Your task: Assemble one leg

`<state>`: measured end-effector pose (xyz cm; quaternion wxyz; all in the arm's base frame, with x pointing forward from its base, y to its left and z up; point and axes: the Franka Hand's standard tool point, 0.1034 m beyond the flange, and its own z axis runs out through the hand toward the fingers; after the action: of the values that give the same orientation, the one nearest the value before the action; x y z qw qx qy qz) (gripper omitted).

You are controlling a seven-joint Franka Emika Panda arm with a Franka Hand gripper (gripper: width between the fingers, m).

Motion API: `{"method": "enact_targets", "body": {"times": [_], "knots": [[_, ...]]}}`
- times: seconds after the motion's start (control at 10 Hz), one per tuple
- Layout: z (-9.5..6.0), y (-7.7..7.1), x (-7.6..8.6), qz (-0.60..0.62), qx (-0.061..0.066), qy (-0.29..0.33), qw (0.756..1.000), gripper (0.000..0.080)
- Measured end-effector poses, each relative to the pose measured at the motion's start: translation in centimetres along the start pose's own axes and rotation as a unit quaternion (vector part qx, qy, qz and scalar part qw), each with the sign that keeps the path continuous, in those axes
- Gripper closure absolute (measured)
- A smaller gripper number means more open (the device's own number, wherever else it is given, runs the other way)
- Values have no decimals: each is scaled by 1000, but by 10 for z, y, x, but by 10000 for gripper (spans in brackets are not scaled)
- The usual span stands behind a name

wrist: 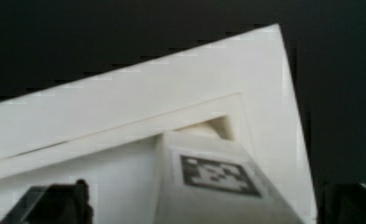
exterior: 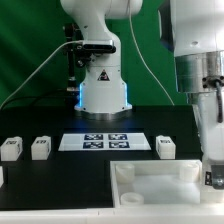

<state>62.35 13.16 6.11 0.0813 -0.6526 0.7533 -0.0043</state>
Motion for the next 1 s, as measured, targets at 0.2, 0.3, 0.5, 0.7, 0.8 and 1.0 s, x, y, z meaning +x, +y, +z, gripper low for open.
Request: {"method": "enact_targets", "body": {"times": [0.2,0.3,0.5,0.7,0.8,1.0], "knots": [[-2,8,-8,-167,-2,-3,986,150],[-1,8,-6,-228,-2,-2,974,150],[-1,7,-4,-309,-2,-2,951,150],[-3,1,3,-456,-8,7,890,150],[-5,-7,4,-513,-11,16,858,150],[-6,-10,4,-558,-12,22,830,150]]}}
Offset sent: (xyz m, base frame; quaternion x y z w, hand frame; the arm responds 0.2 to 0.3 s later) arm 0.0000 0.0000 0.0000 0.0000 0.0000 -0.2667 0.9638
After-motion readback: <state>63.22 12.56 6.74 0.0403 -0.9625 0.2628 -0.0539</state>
